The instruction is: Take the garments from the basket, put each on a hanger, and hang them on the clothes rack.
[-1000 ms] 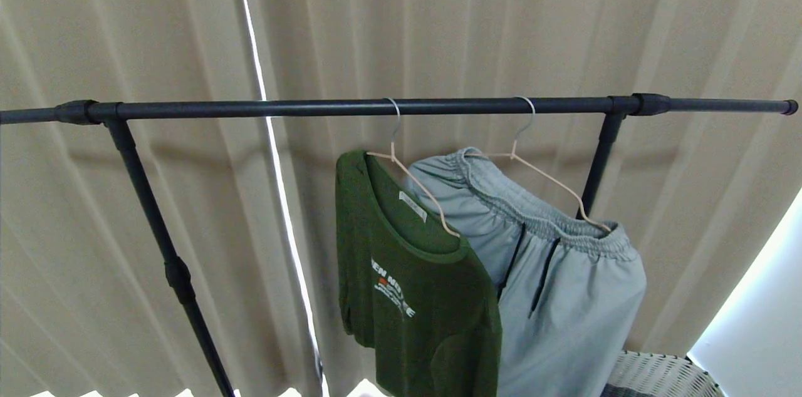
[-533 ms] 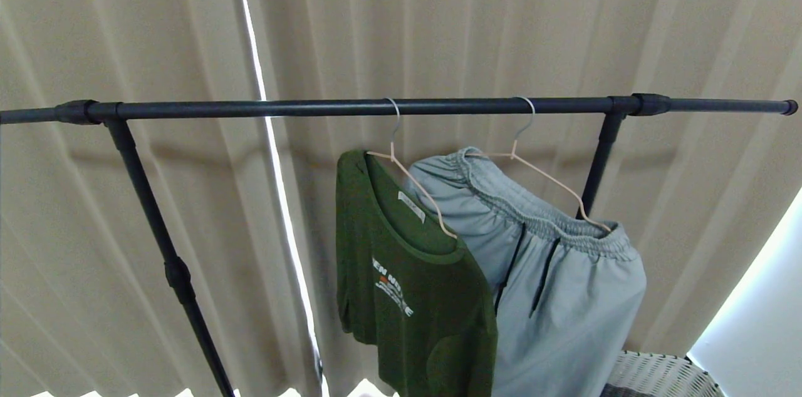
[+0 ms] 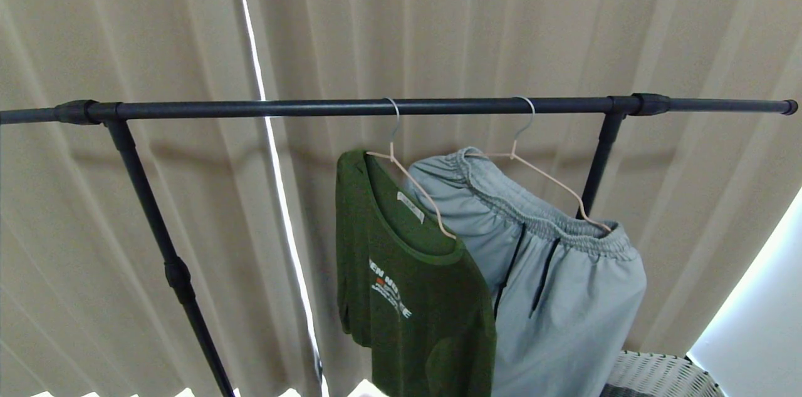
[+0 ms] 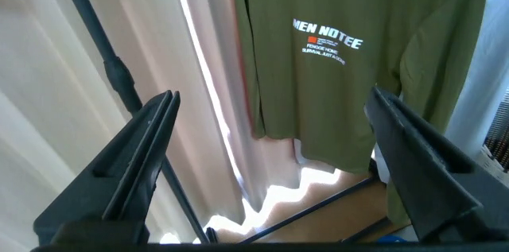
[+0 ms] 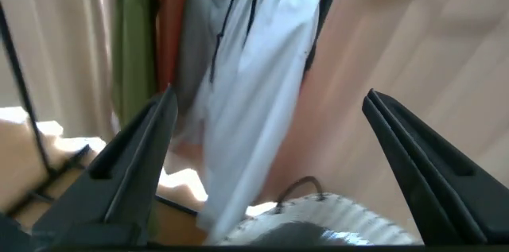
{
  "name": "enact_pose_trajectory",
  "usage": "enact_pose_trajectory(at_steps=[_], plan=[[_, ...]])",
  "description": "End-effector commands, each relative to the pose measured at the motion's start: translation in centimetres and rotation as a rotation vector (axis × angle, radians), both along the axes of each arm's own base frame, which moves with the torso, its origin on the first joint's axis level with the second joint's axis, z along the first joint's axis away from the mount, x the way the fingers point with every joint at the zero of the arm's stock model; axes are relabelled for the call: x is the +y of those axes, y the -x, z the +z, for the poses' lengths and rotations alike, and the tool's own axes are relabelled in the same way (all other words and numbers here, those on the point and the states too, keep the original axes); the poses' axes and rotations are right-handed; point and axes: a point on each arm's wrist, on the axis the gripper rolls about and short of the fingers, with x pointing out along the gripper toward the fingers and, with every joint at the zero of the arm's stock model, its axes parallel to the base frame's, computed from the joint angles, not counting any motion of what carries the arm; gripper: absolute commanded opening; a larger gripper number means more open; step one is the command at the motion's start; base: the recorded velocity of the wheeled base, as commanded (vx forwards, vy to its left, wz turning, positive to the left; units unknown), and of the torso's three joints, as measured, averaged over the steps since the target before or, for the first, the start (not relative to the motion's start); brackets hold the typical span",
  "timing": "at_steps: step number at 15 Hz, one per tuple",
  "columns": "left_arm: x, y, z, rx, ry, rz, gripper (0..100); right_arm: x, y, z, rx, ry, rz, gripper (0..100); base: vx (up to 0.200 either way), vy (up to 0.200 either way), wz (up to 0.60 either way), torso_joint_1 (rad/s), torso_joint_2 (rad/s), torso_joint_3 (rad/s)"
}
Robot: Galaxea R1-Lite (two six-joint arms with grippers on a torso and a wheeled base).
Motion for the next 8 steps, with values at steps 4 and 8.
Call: enact_pose_trajectory(at_steps=[4,8], plan=[[0.01,0.01,-0.05,-0.002,-0.003,0.006,100,-0.35,-0.19,-0.15,0.012,-0.100,-0.163,100,0.000,0.000,0.00,0.000,0.00,0.000],[0.01,0.01,-0.05,-0.002,-0.003,0.006,100,-0.42,-0.21,-0.14,0.014,-0.130,-0.198,100,0.000,0.000,0.00,0.000,0.00,0.000]])
